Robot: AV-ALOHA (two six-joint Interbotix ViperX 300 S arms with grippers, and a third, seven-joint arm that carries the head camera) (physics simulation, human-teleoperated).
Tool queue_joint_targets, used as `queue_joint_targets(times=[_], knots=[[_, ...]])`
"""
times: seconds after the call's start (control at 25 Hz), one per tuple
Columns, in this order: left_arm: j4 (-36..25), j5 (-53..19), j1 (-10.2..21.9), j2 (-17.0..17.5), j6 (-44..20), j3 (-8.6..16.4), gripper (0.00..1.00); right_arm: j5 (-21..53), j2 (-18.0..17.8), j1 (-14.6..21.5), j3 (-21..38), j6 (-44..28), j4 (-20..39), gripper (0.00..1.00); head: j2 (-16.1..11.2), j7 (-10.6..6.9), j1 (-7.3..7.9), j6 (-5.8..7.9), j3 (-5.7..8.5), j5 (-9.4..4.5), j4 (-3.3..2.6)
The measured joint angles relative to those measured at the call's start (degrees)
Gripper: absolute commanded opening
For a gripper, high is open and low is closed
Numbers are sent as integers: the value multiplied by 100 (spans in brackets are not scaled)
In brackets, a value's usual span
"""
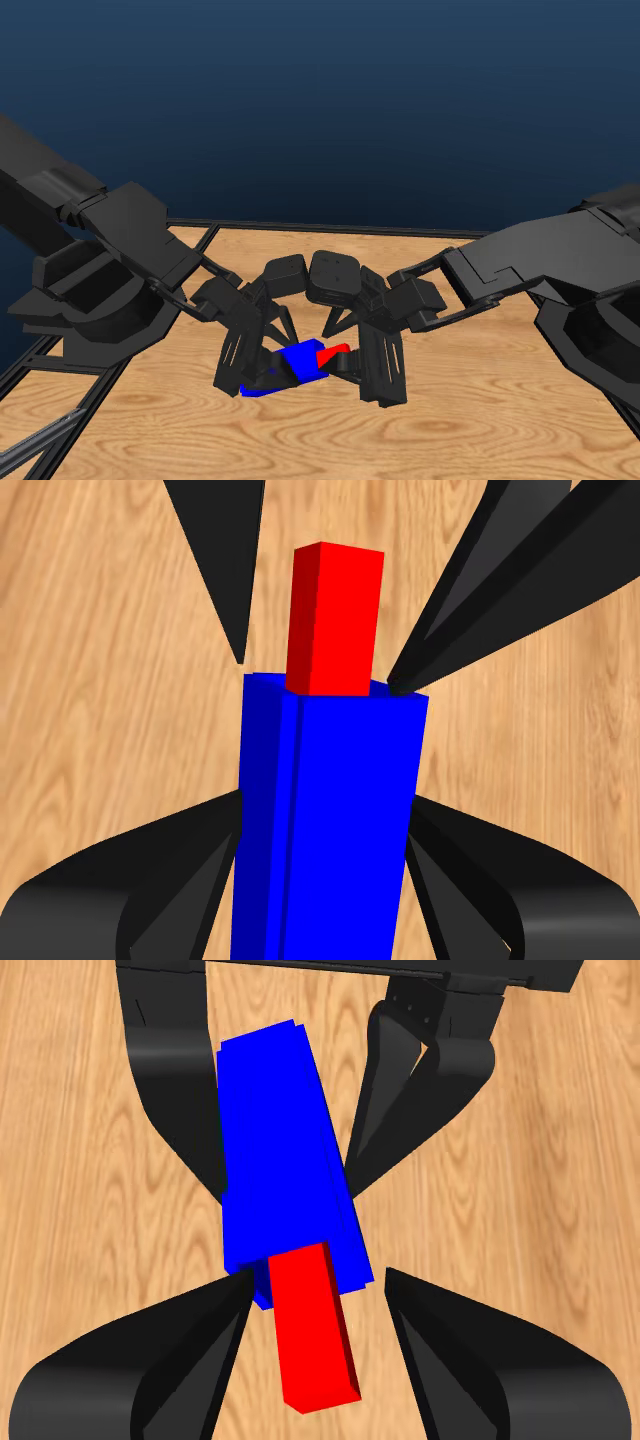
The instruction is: Insert peg into socket
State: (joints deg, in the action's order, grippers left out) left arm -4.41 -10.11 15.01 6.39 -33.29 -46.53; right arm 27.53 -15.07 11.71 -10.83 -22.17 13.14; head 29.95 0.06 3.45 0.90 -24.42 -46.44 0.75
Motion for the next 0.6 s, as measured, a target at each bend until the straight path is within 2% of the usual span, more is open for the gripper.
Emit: queue_joint_targets(times=[0.2, 0.44, 0.48, 0.6], knots=[[-480, -410, -74, 24, -683, 92, 0, -135, 390, -4, -755, -276, -217, 100, -2, 9, 18, 8, 9, 10, 4], [-975, -874, -21, 120, -1389, 182, 0, -312, 939, 33, -1567, -675, -233, 100, -8, 46, -4, 6, 14, 10, -2], [-1020, -917, -11, 121, -1455, 190, 0, -367, 953, 32, -1648, -733, -232, 0, -9, 55, -15, 1, 14, 9, -4], [-1220, -1076, 39, 120, -1744, 225, 0, -625, 928, 19, -1761, -830, -237, 0, -14, 94, -61, -21, 15, 8, -12]])
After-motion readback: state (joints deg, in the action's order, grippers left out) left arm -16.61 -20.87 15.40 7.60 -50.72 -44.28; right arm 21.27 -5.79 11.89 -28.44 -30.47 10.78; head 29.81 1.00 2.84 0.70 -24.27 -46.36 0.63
